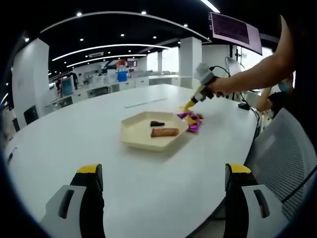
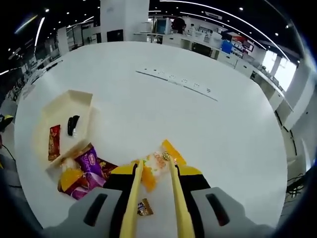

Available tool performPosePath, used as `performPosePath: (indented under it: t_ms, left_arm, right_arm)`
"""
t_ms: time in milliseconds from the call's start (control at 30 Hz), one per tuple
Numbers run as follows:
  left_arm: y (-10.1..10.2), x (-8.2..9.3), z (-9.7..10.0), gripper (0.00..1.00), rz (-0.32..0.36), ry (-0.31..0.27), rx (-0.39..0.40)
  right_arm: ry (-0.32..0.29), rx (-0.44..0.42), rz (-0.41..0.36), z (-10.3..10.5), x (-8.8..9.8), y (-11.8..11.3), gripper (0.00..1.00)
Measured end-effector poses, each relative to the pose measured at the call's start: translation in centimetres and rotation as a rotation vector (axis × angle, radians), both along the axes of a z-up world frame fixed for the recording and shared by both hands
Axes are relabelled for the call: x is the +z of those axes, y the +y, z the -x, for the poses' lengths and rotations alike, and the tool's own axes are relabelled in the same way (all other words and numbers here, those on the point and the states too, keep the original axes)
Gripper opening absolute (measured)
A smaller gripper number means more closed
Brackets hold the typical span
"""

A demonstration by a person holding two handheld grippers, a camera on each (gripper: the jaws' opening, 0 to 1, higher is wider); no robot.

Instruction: Place the target food into the container with the food tongs after gripping and lifting it, then release it inside without dropping or visibly crushing the food.

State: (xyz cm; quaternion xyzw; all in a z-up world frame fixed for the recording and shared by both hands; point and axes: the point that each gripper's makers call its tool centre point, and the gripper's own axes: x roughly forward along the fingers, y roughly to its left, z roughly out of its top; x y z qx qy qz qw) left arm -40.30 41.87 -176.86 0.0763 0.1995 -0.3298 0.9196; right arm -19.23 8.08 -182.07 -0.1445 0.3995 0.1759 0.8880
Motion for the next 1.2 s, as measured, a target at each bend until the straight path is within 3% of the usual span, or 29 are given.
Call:
performPosePath:
  t_ms: [500,600,833,1067,1133,1200]
  left_arm:
    - [0.0,0.0,0.0,0.99,0.005,0.000,-0.002]
    - [0.0,0.0,0.0,0.99,0.003,-0.001,-0.002]
    - [0.1,0.1,-0.1,0.99,0.003,-0.004,0.003]
    - [0.0,0.0,0.0,0.99,-0.001,-0.002,-0.002]
    - [0.0,0.0,0.0,0.99,-0.001,-0.002,-0.004]
    - [0.0,0.0,0.0,0.99,-0.002,-0.003,-0.003]
  right_arm:
    - [0.025,0.005,-0.035,1.2,-0.1,-2.8,0.29]
    - [0.045,0.042,-0.071,1.5,-0.3,-2.6,0.29]
    - [0.070,0.092,-0.055,2.4,-0.3,-3.2,0.28]
    - [0.111,0.283,-0.027,4.4,-0.3,-2.4,0.25]
    - [0.089,0.398,-0.050,4.9,-0.1,-1.2,0.25]
    - [0.107,0.376,-0.012,5.2,-0.5,-1.8,0.26]
